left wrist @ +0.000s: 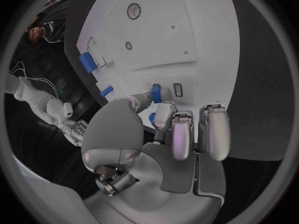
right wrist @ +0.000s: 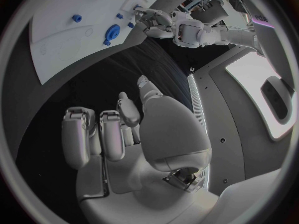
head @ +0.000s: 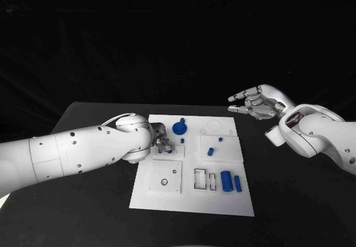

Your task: Assemble the parts on the task board

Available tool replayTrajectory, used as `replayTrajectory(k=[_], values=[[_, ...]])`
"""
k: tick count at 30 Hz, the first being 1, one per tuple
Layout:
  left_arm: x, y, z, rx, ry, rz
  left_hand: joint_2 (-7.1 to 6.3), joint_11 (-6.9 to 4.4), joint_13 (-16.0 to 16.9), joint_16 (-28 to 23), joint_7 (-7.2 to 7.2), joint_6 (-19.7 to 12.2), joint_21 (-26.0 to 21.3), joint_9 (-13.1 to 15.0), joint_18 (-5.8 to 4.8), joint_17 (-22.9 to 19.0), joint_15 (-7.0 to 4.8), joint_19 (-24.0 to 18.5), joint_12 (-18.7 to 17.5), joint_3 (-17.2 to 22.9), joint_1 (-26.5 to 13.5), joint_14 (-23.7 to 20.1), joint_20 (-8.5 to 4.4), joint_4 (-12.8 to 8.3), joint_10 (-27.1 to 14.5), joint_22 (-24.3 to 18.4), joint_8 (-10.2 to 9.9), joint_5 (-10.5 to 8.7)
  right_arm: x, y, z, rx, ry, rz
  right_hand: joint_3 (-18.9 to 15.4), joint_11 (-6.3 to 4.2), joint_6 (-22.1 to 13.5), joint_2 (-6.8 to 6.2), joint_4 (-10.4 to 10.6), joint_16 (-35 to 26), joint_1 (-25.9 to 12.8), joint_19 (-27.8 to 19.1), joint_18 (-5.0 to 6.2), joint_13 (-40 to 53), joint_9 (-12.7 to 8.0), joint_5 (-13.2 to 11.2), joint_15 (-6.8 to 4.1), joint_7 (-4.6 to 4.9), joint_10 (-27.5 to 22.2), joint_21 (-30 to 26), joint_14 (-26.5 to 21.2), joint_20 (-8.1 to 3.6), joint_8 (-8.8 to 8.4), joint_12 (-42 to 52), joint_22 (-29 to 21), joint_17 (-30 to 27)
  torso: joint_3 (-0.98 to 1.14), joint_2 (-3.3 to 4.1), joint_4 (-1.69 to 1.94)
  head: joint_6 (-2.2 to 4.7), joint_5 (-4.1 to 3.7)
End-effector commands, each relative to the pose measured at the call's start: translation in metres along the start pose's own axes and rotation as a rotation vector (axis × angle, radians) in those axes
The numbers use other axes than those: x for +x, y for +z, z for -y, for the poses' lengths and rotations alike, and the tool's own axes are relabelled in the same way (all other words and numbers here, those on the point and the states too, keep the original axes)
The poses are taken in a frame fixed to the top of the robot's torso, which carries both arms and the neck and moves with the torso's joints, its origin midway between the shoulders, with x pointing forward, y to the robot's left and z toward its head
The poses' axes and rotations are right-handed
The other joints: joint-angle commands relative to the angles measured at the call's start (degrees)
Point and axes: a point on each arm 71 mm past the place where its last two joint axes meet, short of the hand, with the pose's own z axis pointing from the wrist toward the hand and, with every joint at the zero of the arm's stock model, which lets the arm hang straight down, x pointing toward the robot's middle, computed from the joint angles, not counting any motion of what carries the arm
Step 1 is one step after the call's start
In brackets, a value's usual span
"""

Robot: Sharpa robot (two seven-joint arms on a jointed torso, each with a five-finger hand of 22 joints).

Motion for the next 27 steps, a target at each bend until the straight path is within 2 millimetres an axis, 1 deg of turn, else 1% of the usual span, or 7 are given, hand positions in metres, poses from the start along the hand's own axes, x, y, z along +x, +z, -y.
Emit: replayTrajectory(k=[1, 6, 16, 22, 25, 27], values=[[0.0004, 0.0007, -0.0018, -0.052, 0.019, 0.004, 0.38, 0.04, 0.05, 0.30, -0.39, -0.07, 0.28, 0.06, -1.15, 15.10, -0.22, 2.82, 0.33, 7.02, -0.12, 6.03, 0.21, -6.81, 0.45, 5.22, 0.35, 0.16, 0.0014, 0.0000, 0.0001, 0.002, 0.006, -0.014, -0.35, 0.00, 0.27, 0.47, -0.08, -0.28, -0.07, -0.17, -0.02, -0.10, 0.09, 0.29, -0.17, -0.22, -0.25, -0.28, 4.68, 0.03, 0.37, -0.27, 0.13, 10.77, 0.01, 0.03, 0.01, -0.08, -0.02], [0.0024, 0.0014, -0.0006, -0.058, 0.034, -0.009, 0.29, 0.02, -0.05, 0.30, -0.41, -0.09, 0.31, 0.07, -1.16, 15.10, -0.22, 2.83, 0.25, 6.97, -0.16, 6.03, 0.20, -6.87, 0.41, 5.27, 0.34, 0.15, 0.0017, -0.0002, 0.0000, 0.002, 0.006, -0.017, -0.45, 0.01, 0.27, 0.53, 0.04, -0.28, -0.19, -0.19, -0.01, -0.11, 0.10, 0.30, -0.17, -0.23, -0.24, -0.31, 4.68, 0.03, 0.39, -0.27, 0.09, 10.77, -0.01, 0.02, -0.06, -0.24, -0.07], [0.0056, 0.0015, 0.0007, -0.062, 0.069, -0.044, -0.08, -0.05, 0.09, 0.30, -0.50, -0.09, 0.47, 0.13, -1.21, 15.10, -0.27, 2.92, 0.40, 6.84, -0.11, 6.03, 0.17, -7.29, 0.54, 5.56, 0.31, 0.15, 0.0021, -0.0001, -0.0001, 0.001, 0.007, -0.021, -0.45, 0.01, 0.27, 0.53, 0.04, -0.28, -0.19, -0.19, -0.01, -0.11, 0.10, 0.30, -0.17, -0.23, -0.24, -0.31, 4.68, 0.03, 0.39, -0.27, 0.09, 10.77, 0.00, 0.01, -0.04, -0.46, -0.13], [0.0056, 0.0022, -0.0002, -0.065, 0.060, -0.050, -0.36, -0.11, 0.26, 0.30, -0.58, 0.16, 0.49, 0.18, -1.21, 15.10, -0.32, 2.92, 0.56, 6.65, -0.20, 6.03, 0.13, -7.55, 0.70, 5.60, 0.38, 0.14, 0.0019, -0.0001, 0.0000, 0.002, 0.007, -0.020, -0.45, 0.01, 0.27, 0.53, 0.04, -0.28, -0.19, -0.19, -0.01, -0.11, 0.10, 0.30, -0.17, -0.23, -0.24, -0.31, 4.68, 0.03, 0.39, -0.27, 0.09, 10.77, 0.01, -0.02, 0.03, -0.54, -0.13], [0.0051, 0.0027, -0.0002, -0.066, 0.046, -0.046, -0.27, -0.11, 0.32, 0.30, -0.65, 0.97, 0.45, 0.24, -1.20, 15.10, -0.32, 2.89, 0.69, 5.33, -2.08, 6.03, 0.10, -6.27, 0.89, 5.53, 0.57, 0.13, 0.0019, -0.0001, 0.0001, 0.002, 0.007, -0.020, -0.45, 0.01, 0.27, 0.53, 0.04, -0.28, -0.19, -0.19, -0.01, -0.11, 0.10, 0.30, -0.17, -0.23, -0.24, -0.31, 4.68, 0.03, 0.39, -0.27, 0.09, 10.77, 0.04, -0.01, 0.04, -0.61, -0.13], [0.0049, 0.0030, -0.0001, -0.067, 0.040, -0.045, -0.52, -0.16, 0.33, 0.30, -0.71, 1.32, 0.42, 0.28, -1.18, 15.10, -0.37, 2.86, 0.73, 4.00, -3.28, 6.03, 0.06, -5.51, 0.95, 5.48, 0.65, 0.03, 0.0019, 0.0000, 0.0001, 0.002, 0.007, -0.020, -0.45, 0.01, 0.27, 0.53, 0.04, -0.28, -0.19, -0.19, -0.01, -0.11, 0.10, 0.30, -0.17, -0.23, -0.24, -0.31, 4.68, 0.03, 0.39, -0.27, 0.09, 10.77, 0.03, 0.00, 0.00, -0.60, -0.08]])
